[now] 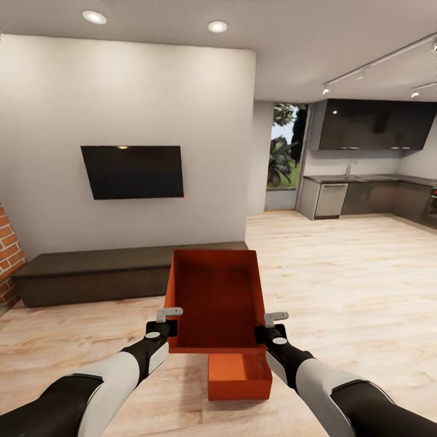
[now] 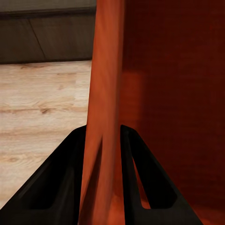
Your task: Move the two storage containers from the living room to the garage. In the garage, place one container on the floor and stack the other container on top of it (either order is fine).
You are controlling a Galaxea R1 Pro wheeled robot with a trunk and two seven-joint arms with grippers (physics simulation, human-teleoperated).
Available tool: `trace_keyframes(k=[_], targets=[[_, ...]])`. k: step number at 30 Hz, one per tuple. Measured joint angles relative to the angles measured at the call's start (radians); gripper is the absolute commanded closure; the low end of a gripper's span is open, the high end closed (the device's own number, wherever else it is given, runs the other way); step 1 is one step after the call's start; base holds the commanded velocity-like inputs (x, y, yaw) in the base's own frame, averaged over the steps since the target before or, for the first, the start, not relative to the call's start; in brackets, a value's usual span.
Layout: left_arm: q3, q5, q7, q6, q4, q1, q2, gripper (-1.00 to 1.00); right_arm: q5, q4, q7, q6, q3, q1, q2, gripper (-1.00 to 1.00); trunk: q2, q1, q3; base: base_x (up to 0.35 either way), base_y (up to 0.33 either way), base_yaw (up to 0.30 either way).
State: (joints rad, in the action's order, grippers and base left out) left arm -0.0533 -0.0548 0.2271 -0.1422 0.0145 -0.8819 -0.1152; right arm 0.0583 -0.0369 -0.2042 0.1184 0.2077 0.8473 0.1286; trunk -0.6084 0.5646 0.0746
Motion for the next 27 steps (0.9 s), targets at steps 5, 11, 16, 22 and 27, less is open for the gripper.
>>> trace_keyframes(k=[5, 11, 16, 22, 27], targets=[[0.0, 0.0, -0.001, 0.0, 0.0, 0.0, 0.0, 1.0, 0.0, 0.0, -0.001, 0.0, 0.0, 0.0, 0.0, 1.0, 0.0, 0.0, -0.008, 0.0, 0.0, 0.0], [0.0, 0.0, 0.0, 0.0, 0.0, 0.0, 0.0, 1.0, 0.0, 0.0, 0.0, 0.0, 0.0, 0.0, 0.0, 1.0, 0.0, 0.0, -0.018, 0.0, 0.0, 0.0], [0.0, 0.0, 0.0, 0.0, 0.0, 0.0, 0.0, 1.0, 0.0, 0.0, 0.0, 0.0, 0.0, 0.0, 0.0, 1.0, 0.0, 0.0, -0.025, 0.0, 0.0, 0.0], [0.0, 0.0, -0.001, 0.0, 0.0, 0.0, 0.0, 1.0, 0.0, 0.0, -0.001, 0.0, 0.0, 0.0, 0.0, 1.0, 0.0, 0.0, -0.035, 0.0, 0.0, 0.0], [0.0, 0.0, -0.001, 0.0, 0.0, 0.0, 0.0, 1.0, 0.0, 0.0, 0.0, 0.0, 0.0, 0.0, 0.0, 1.0, 0.0, 0.0, -0.043, 0.0, 0.0, 0.0]])
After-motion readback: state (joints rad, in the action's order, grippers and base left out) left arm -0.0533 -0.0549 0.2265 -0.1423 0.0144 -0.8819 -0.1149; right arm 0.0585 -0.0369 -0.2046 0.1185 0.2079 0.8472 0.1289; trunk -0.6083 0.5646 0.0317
